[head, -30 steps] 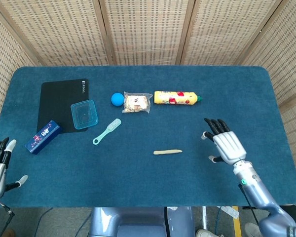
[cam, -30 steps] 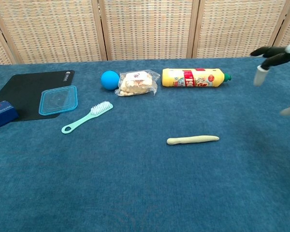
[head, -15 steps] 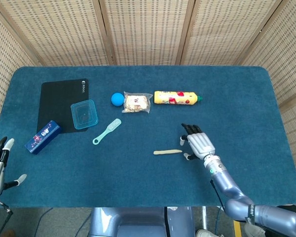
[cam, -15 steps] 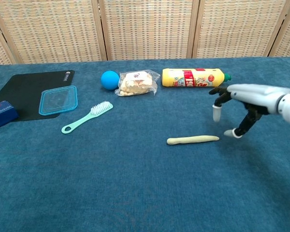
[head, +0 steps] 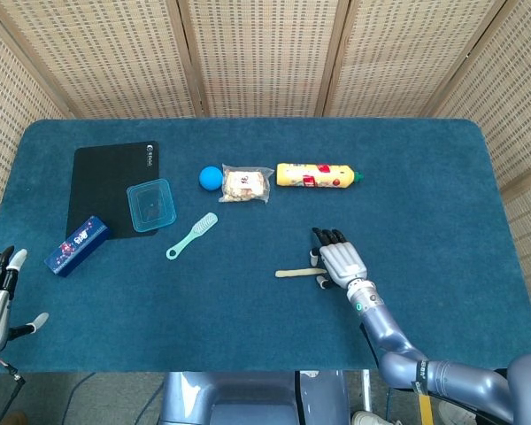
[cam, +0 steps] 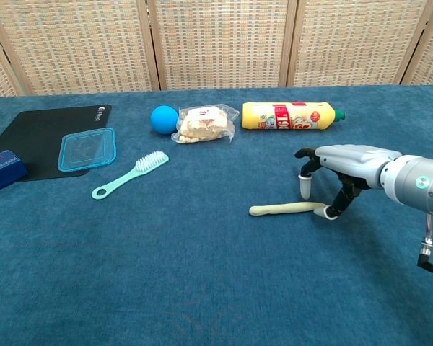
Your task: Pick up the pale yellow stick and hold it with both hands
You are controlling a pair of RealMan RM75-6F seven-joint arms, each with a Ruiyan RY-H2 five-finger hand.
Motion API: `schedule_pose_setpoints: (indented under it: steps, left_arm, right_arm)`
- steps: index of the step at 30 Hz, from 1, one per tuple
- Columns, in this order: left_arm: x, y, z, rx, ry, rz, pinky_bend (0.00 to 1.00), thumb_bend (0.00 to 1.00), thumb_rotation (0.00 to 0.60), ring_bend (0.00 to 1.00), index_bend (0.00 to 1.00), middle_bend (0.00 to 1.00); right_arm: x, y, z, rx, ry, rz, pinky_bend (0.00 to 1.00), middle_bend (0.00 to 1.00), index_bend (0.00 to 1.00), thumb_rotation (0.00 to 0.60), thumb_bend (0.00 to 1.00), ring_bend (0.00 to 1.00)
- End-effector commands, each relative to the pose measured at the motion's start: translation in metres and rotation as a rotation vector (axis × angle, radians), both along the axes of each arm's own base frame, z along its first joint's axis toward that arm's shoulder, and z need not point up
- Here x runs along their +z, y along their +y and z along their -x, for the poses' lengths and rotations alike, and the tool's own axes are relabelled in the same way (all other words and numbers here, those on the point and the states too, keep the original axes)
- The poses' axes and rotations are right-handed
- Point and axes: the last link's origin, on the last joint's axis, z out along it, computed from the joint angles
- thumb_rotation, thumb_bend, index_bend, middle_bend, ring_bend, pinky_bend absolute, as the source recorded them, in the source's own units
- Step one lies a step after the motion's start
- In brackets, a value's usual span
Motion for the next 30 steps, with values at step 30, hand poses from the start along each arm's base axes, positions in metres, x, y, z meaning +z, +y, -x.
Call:
schedule_pose_setpoints:
  steps: [30]
  left_arm:
    - [0.003, -0.001, -0.001, -0.008, -0.008, -0.009, 0.0, 0.0, 0.6, 0.0, 0.0, 0.0]
  right_arm:
    - [-0.016, 0.0, -0.003, 0.01, 0.013, -0.005, 0.0, 0.0, 0.64, 0.6, 0.6, 0.0]
